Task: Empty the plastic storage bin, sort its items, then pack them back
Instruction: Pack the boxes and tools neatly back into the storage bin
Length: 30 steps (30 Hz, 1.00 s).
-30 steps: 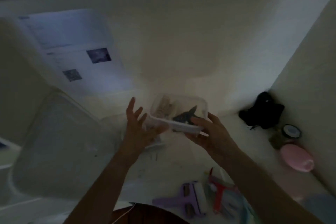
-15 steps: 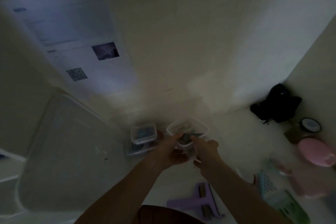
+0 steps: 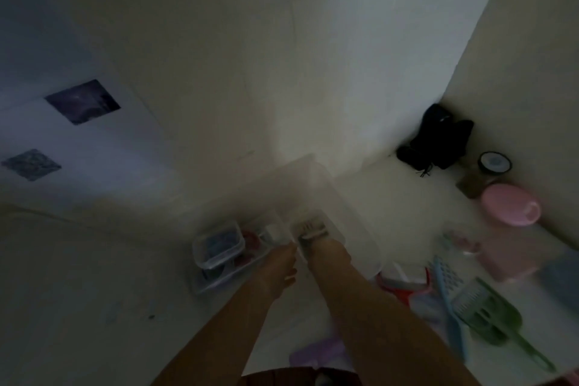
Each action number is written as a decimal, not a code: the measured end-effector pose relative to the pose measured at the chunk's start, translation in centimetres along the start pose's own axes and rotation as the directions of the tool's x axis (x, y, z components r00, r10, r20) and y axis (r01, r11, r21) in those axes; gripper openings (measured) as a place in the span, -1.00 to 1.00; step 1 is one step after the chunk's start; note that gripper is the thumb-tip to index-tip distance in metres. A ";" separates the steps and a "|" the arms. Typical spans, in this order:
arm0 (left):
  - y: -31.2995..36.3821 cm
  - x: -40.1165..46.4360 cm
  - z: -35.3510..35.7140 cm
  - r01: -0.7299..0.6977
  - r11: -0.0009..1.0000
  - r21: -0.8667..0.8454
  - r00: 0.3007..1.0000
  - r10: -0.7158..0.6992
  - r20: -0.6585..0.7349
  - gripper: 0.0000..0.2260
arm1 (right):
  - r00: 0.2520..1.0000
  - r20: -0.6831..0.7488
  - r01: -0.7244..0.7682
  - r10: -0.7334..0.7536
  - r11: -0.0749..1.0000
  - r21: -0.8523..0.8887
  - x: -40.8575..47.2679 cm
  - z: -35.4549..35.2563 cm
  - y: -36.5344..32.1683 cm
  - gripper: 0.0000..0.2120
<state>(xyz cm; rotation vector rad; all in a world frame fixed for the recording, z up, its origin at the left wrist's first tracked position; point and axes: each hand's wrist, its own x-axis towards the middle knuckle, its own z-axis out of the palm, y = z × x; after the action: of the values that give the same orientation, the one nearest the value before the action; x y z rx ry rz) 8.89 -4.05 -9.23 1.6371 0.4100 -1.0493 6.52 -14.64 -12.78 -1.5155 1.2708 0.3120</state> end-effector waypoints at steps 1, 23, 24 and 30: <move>-0.2 0.5 -0.1 -0.027 0.999 0.034 0.999 0.028 -0.017 -0.86 | 0.999 -0.051 -0.016 0.020 0.997 0.070 0.1 0.2 -0.3 -0.64; 3.0 -5.9 15.0 -0.682 0.636 0.362 0.716 0.681 0.152 -0.83 | 0.974 -0.203 0.220 -0.100 0.628 0.747 -6.7 -21.4 7.0 -0.81; 2.6 -6.1 16.2 -0.695 0.611 0.379 0.702 0.692 0.171 -0.83 | 0.975 -0.219 0.191 -0.036 0.639 0.745 -6.0 -23.4 9.0 -0.80; -1.0 -5.5 22.2 -0.626 0.635 0.453 0.769 0.598 0.226 -0.79 | 0.980 -0.157 0.021 0.126 0.710 0.704 -3.7 -30.8 17.0 -0.83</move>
<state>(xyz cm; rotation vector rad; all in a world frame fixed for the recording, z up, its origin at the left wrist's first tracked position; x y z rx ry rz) -4.19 -22.48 -5.74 1.9941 -0.5096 -0.6844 -21.55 -35.55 -7.50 -0.8492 1.3721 -0.2888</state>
